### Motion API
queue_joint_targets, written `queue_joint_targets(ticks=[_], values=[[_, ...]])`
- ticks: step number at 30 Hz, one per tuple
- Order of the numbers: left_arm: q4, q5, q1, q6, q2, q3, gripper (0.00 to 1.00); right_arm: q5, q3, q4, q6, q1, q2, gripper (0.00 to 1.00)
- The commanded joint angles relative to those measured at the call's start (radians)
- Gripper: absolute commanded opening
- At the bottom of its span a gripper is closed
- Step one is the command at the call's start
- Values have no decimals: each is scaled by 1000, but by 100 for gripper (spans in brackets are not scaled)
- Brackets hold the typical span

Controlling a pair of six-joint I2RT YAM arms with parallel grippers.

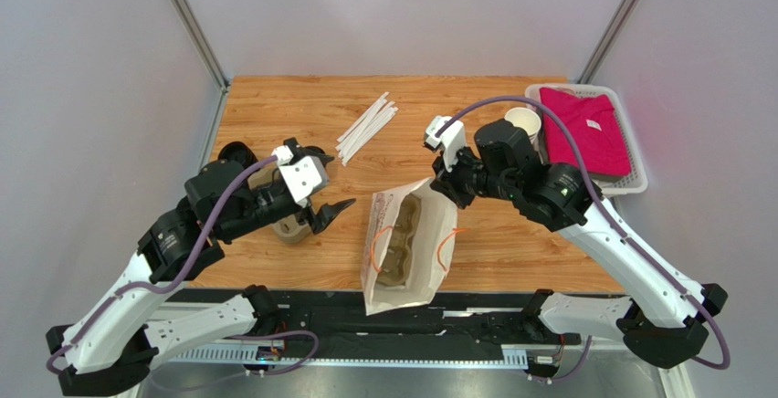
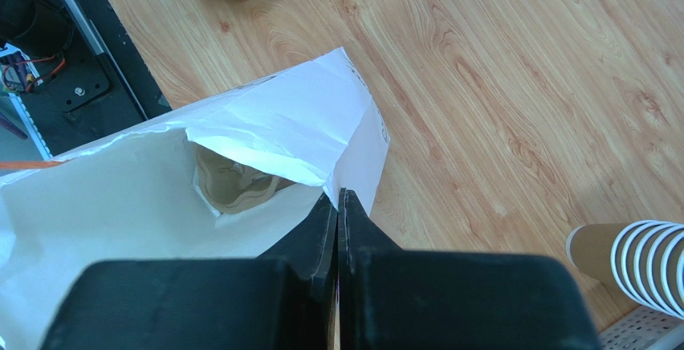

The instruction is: Pack the takeout coffee

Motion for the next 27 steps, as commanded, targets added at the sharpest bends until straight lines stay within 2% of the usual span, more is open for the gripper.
queue_joint_targets(ticks=[1, 4, 5, 8, 12, 19, 21, 22, 24, 27], values=[[-33, 79, 75, -91, 15, -18, 88, 73, 8, 8, -26, 18, 7, 0], [-66, 129, 152, -151, 63, 3, 87, 93, 14, -15, -32, 18, 23, 0], [-77, 187, 224, -169, 86, 17, 87, 113, 16, -21, -34, 18, 32, 0], [-128, 299, 347, -209, 216, 89, 86, 125, 13, -35, -48, 18, 32, 0], [-189, 307, 381, -168, 449, 201, 85, 156, 7, -74, -62, 13, 18, 0], [-160, 335, 436, -103, 719, 375, 88, 168, -38, -123, -62, 1, -52, 0], [-207, 301, 470, -111, 820, 445, 88, 188, -53, -128, -65, 0, -62, 0], [-261, 303, 492, -129, 847, 504, 92, 193, -58, -128, -71, 1, -66, 0], [-301, 337, 563, -140, 896, 537, 97, 207, -64, -122, -74, 0, -65, 0], [-373, 346, 657, -131, 920, 563, 98, 216, -65, -113, -77, -4, -52, 0]])
